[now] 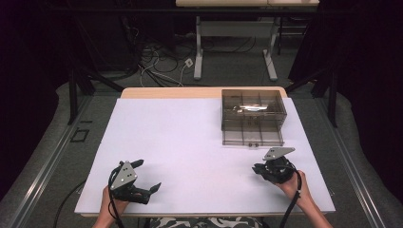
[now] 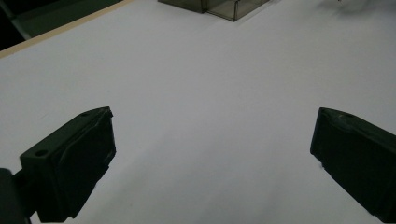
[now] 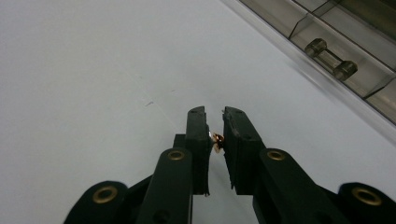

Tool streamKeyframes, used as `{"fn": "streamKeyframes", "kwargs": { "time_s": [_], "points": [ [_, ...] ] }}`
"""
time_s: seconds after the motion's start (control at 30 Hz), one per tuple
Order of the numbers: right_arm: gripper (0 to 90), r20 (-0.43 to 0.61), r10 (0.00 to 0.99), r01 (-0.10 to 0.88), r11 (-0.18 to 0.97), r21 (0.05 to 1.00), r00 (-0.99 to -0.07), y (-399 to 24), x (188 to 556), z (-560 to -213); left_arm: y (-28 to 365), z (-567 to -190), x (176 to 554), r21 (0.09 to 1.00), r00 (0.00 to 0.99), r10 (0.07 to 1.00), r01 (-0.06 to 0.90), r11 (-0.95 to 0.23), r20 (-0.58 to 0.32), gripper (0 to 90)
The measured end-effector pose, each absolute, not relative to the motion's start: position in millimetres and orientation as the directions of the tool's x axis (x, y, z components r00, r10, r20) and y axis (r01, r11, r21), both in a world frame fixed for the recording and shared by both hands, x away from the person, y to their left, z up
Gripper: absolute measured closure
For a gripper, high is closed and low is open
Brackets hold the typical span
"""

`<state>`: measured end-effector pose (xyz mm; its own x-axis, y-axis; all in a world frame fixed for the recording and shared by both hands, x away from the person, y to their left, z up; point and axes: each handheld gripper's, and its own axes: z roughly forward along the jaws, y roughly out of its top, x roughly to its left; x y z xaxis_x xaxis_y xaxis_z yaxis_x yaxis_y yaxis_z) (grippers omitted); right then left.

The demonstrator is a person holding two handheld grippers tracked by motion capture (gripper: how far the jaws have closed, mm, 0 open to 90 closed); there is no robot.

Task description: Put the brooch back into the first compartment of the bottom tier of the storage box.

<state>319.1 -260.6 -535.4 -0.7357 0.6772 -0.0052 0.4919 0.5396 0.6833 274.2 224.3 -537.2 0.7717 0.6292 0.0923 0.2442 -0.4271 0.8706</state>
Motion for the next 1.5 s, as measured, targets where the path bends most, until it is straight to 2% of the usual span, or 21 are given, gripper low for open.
{"fn": "streamKeyframes", "kwargs": {
  "time_s": [0.67, 1.5],
  "points": [
    [80.9, 0.0, 0.689, 0.491, 0.516, 0.702, -0.725, -260, 322, -531, 224, -536, 273, 0.869, 0.772, 0.628, 0.244, -0.43, 0.094, 0.0],
    [81.0, -0.041, 0.708, 0.461, 0.502, 0.732, -0.705, -260, 327, -518, 223, -536, 273, 0.868, 0.776, 0.623, 0.239, -0.436, 0.099, 0.0]
  ]
}}
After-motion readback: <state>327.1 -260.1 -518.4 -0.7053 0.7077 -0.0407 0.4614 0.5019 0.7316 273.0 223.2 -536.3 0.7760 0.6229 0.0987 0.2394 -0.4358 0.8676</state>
